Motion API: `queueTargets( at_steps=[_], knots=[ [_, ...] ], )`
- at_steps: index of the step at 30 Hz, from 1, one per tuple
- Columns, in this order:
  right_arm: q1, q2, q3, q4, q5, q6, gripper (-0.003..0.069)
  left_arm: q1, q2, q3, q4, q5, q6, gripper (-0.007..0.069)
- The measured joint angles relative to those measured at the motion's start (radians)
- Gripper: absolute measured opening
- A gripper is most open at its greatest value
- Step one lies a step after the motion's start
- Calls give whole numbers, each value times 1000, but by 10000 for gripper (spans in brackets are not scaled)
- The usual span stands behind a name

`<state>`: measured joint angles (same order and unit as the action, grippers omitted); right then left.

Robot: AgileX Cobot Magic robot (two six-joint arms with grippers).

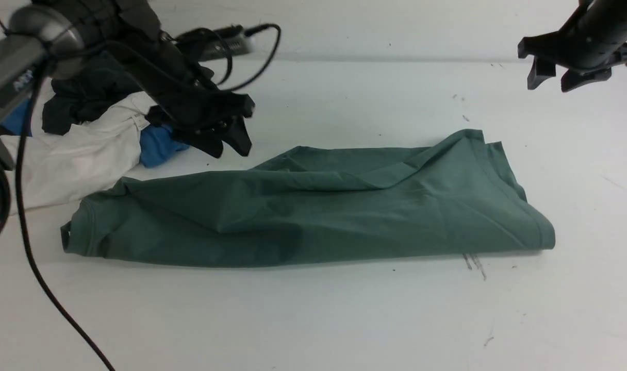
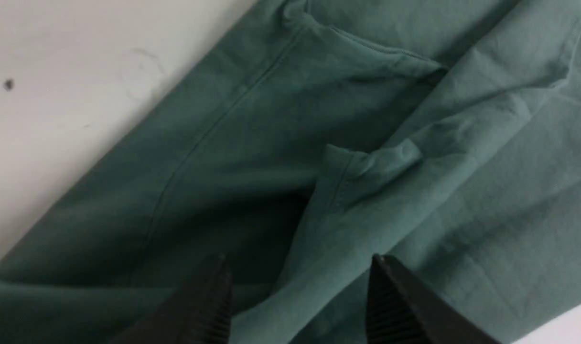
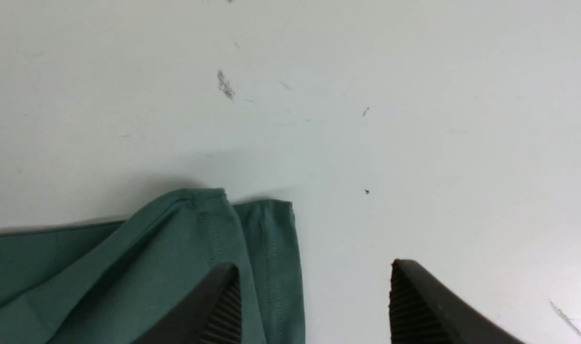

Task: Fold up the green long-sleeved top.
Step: Use both arms to drag the lower edge of the fabric forward and fold it over the upper edge

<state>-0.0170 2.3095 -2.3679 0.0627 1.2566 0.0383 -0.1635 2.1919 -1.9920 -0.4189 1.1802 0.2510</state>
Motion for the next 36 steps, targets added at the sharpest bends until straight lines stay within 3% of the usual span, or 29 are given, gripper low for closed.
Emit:
queueTargets(
  at_steps=[7,15,23,26,29,32,36],
  knots=[
    [0,0,0,6,0,-11,393,-89,27,-1,21,-94,171,367],
    [0,0,0,6,2,-11,393,-108,98,-1,64,-147,181,398],
    [0,2,0,6,2,-11,393,-108,129,-1,71,-129,185,382],
    [0,13,0,6,2,-11,393,-108,137,-2,72,-127,185,300],
    [0,39,0,6,3,-11,393,-108,141,-4,73,-125,186,143],
    [0,60,0,8,3,-11,393,-106,141,-33,75,-109,188,36],
    [0,64,0,17,3,-11,393,-98,141,-115,76,-106,182,19]
  ],
)
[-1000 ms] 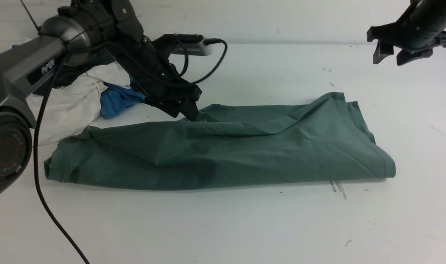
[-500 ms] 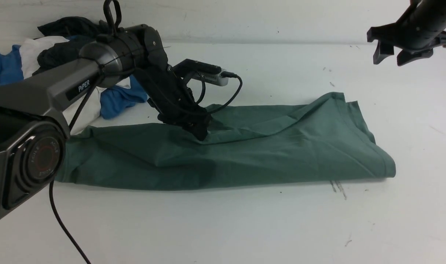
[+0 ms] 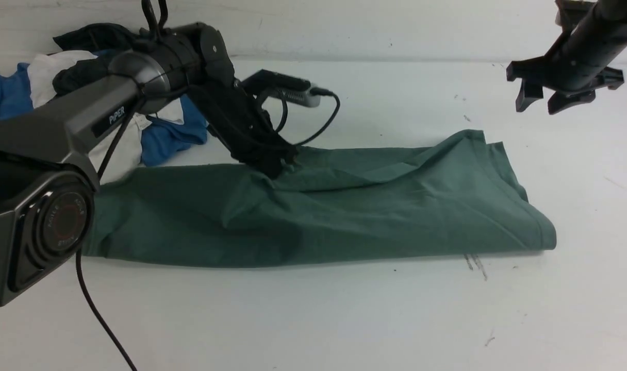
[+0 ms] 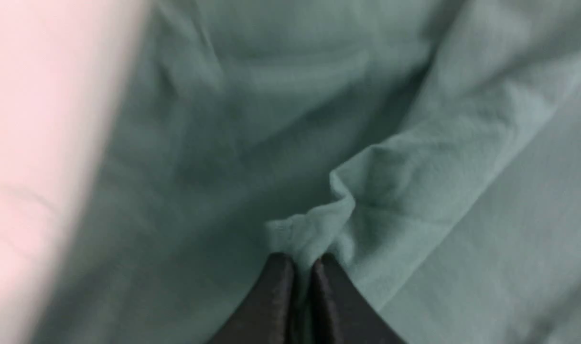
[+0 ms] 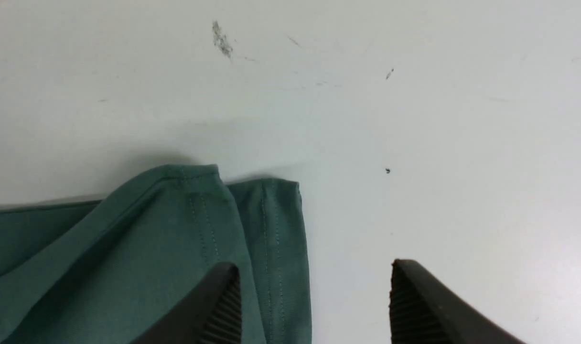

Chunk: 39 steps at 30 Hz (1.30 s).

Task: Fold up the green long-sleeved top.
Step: Use both arms to drag the lower edge of the fabric forward and fold it over the upper edge

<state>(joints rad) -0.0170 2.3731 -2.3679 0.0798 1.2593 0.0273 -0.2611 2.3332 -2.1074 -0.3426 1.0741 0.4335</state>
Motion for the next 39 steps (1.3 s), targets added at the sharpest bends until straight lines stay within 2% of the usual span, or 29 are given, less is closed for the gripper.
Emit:
queueTargets(
  at_steps=[4,9,12,17,27,35,39],
  knots=[
    [0,0,0,23,0,-9,393,8,-7,-72,0,-36,-17,19],
    [0,18,0,122,-1,-27,393,14,0,-84,-3,-107,-109,19],
    [9,49,0,132,-3,-27,393,15,23,-84,7,-112,-155,19],
    [49,101,12,124,-5,-47,393,15,62,-84,22,-129,-213,19],
    [82,154,14,26,-8,-58,389,17,73,-84,23,-132,-228,17],
    [81,169,14,21,-12,-61,319,17,73,-84,22,-132,-228,17],
    [81,175,14,20,-14,-73,242,17,73,-84,19,-132,-228,17]
  ],
)
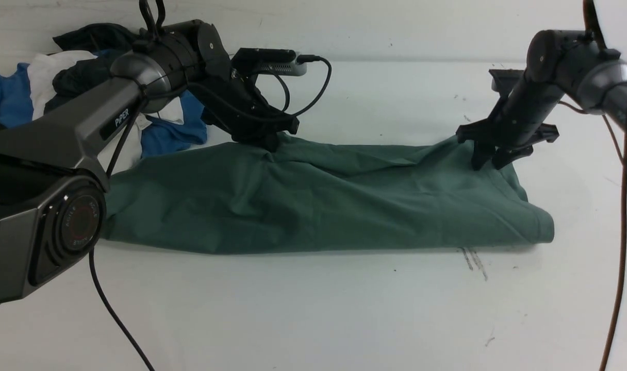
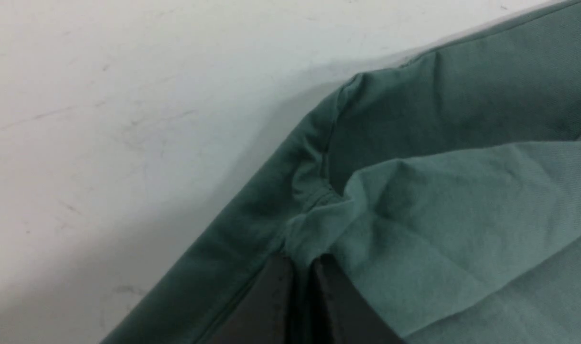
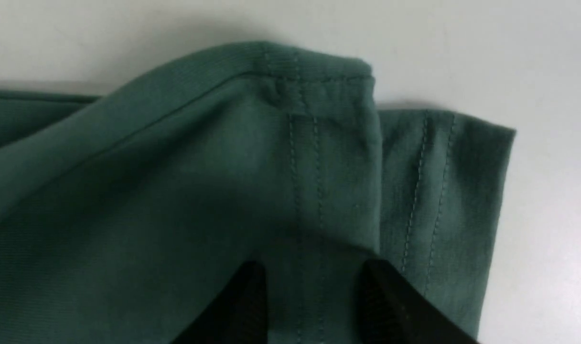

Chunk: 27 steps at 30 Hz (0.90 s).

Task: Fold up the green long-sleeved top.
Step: Use both arms to drag the lower edge of the fabric forward and fold it over the upper edge

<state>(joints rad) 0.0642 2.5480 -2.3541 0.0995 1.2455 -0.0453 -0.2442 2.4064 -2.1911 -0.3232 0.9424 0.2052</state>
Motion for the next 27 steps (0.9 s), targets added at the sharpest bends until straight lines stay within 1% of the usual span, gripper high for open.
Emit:
queueTargets(
  at_steps=[1,4,5,6,7,14,17,20,24,27],
  knots=[
    [0,2,-2,-4,-1,-5,213,0,0,0,0,0,0,17],
    [-1,3,-2,-5,-6,-20,97,0,0,0,0,0,0,17],
    [-1,3,-2,-5,-6,-21,88,0,0,0,0,0,0,17],
    [-1,2,-2,-6,-7,-21,34,0,0,0,0,0,0,17],
    [-1,0,-2,-9,-7,-21,18,0,0,0,-1,0,0,17],
    [-5,-66,2,-48,-1,-13,11,1,-29,-2,-6,0,-2,17],
    [-5,-127,2,-83,1,1,11,1,-36,-8,-6,-6,-33,17],
    [-5,-146,1,-111,2,10,11,1,-36,-8,-5,-29,-53,17],
    [-5,-132,1,-147,3,20,11,1,-24,-9,-6,-106,-78,20],
    [-5,-99,1,-160,2,35,11,1,-7,-10,-15,-150,-83,42]
  ],
)
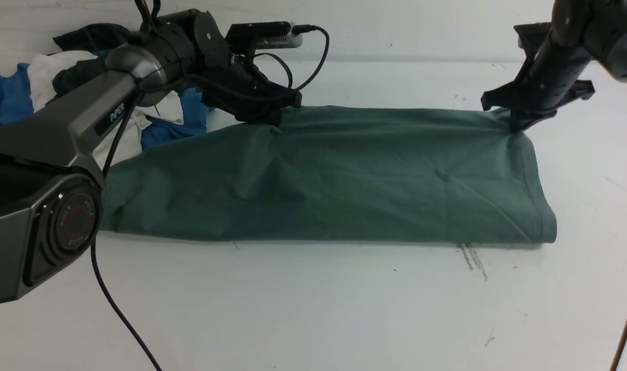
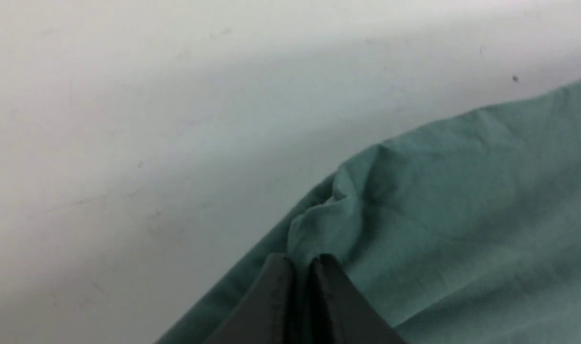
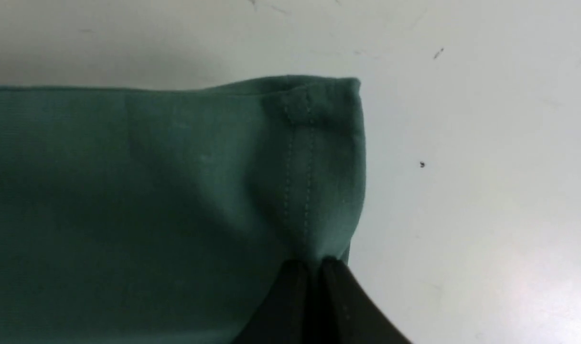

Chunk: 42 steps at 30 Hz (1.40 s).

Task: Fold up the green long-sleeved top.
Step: Use both arms to drag the lower edge of the fabric forward and fold it over the upper edge, then hold the left edge of the fabric with your left arm

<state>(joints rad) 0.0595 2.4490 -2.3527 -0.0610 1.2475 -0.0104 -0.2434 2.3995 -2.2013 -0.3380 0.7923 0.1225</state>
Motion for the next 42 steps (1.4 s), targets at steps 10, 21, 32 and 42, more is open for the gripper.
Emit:
queueTargets(
  at_steps=[10,21,32,42],
  knots=[
    [-2,57,3,-46,0,39,113,32,28,-1,11,-9,-3,368],
    [-26,-102,4,-23,1,72,317,240,-251,-3,19,235,-7,307],
    [-27,-368,268,175,4,21,253,423,-434,283,41,440,26,-4],
    [-27,-517,556,182,11,-25,243,451,-431,587,51,428,-7,77]
  ],
)
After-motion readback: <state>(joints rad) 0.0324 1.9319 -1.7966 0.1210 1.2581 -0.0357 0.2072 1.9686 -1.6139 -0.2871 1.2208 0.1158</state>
